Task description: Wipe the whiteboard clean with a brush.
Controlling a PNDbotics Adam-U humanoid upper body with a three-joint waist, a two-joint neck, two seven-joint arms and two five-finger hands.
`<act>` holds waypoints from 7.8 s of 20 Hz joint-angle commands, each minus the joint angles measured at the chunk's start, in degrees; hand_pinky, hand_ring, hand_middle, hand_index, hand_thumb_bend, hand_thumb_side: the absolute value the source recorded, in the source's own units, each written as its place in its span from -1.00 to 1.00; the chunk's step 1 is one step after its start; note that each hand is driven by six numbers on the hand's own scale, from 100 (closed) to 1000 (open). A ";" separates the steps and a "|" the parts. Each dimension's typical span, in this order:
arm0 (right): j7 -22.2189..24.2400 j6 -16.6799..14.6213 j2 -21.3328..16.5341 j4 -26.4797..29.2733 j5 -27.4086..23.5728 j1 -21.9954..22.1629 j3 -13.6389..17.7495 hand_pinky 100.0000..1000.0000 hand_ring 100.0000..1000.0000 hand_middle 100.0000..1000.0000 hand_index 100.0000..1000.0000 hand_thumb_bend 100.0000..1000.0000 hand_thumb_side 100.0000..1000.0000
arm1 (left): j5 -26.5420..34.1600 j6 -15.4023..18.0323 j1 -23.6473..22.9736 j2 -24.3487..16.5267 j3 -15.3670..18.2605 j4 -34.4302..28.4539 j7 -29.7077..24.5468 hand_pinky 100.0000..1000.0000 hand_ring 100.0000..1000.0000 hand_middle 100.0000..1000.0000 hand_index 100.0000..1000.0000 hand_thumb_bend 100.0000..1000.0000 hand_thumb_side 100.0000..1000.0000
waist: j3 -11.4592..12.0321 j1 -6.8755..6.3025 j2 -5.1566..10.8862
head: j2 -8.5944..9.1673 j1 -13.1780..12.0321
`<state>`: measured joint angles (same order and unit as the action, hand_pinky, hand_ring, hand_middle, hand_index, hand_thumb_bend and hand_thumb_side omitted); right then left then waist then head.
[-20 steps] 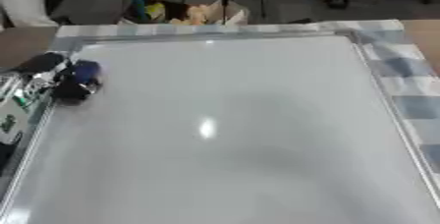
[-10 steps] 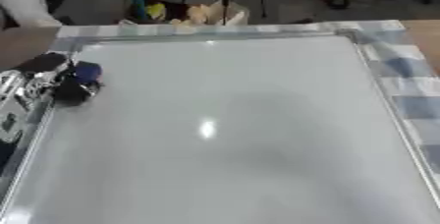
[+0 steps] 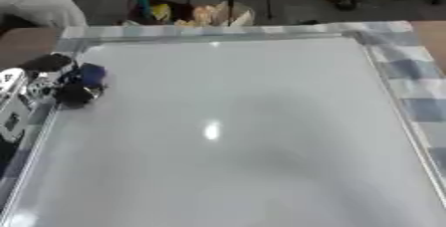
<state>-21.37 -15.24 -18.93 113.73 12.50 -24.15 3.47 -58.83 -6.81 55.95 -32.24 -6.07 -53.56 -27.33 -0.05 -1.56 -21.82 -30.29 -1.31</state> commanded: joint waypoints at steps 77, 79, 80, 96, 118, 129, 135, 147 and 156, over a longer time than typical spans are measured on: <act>-1.00 0.91 -0.53 0.86 -0.14 -0.31 0.36 0.51 0.68 0.29 0.55 -1.00 0.73 | -2.64 5.48 1.37 1.60 -3.37 -0.54 -5.15 -0.56 -0.32 -0.33 0.17 -1.00 0.22 | 0.48 0.02 1.99 | -0.62 -0.75; -1.05 0.91 -0.56 0.86 -0.12 -0.28 0.41 0.51 0.68 0.29 0.55 -1.00 0.72 | -2.80 5.02 1.16 1.21 -2.76 0.24 -4.71 -0.56 -0.32 -0.34 0.17 -1.00 0.22 | 0.50 0.07 1.98 | -0.55 -0.70; -1.07 0.92 -0.56 0.86 -0.10 -0.27 0.42 0.51 0.68 0.29 0.55 -1.00 0.73 | -2.83 4.83 1.07 1.06 -2.50 0.57 -4.51 -0.56 -0.32 -0.34 0.17 -1.00 0.22 | 0.53 0.09 1.98 | -0.53 -0.68; -1.29 0.95 -0.59 0.86 0.07 -0.10 0.57 0.51 0.68 0.29 0.55 -1.00 0.73 | -7.01 2.61 0.21 -0.74 0.35 4.96 -0.54 -0.55 -0.32 -0.35 0.18 -1.00 0.16 | 0.80 0.36 2.15 | -0.27 -0.56; -1.26 1.05 -0.45 0.86 0.07 0.02 0.53 0.50 0.68 0.29 0.55 -1.00 0.73 | -7.58 2.18 0.76 -0.15 0.81 6.10 0.82 -0.58 -0.34 -0.37 0.18 -1.00 0.16 | 0.78 0.18 2.39 | -0.25 -0.64; -1.14 1.09 -0.39 0.86 0.02 -0.03 0.38 0.50 0.68 0.29 0.54 -1.00 0.73 | -5.99 4.49 2.56 2.45 -1.34 5.11 -1.91 -0.59 -0.36 -0.39 0.17 -1.00 0.21 | 0.73 0.18 2.62 | -0.45 -1.11; -1.06 1.11 -0.36 0.86 -0.06 0.00 0.29 0.50 0.68 0.29 0.54 -1.00 0.73 | -6.94 5.63 3.89 4.68 -2.34 5.50 -2.97 -0.59 -0.37 -0.40 0.16 -1.00 0.23 | 0.80 0.14 2.91 | -0.71 -1.31; -0.99 1.15 -0.23 0.86 -0.21 0.04 0.21 0.50 0.68 0.29 0.54 -1.00 0.72 | -9.99 8.31 5.68 8.15 -3.90 6.60 -3.30 -0.58 -0.36 -0.40 0.18 -1.00 0.24 | 0.74 -0.06 3.24 | -0.96 -1.66; -1.03 1.22 -0.14 0.86 -0.26 0.07 0.20 0.50 0.68 0.29 0.54 -1.00 0.72 | -9.32 9.96 5.72 9.22 -4.93 6.22 -4.14 -0.59 -0.37 -0.41 0.17 -1.00 0.26 | 0.78 -0.09 3.30 | -1.03 -1.83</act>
<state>-22.28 -14.12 -18.43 113.73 12.44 -23.67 3.49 -68.42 2.56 61.61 -24.45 -9.74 -47.62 -30.92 0.89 -1.86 -19.42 -31.16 -2.95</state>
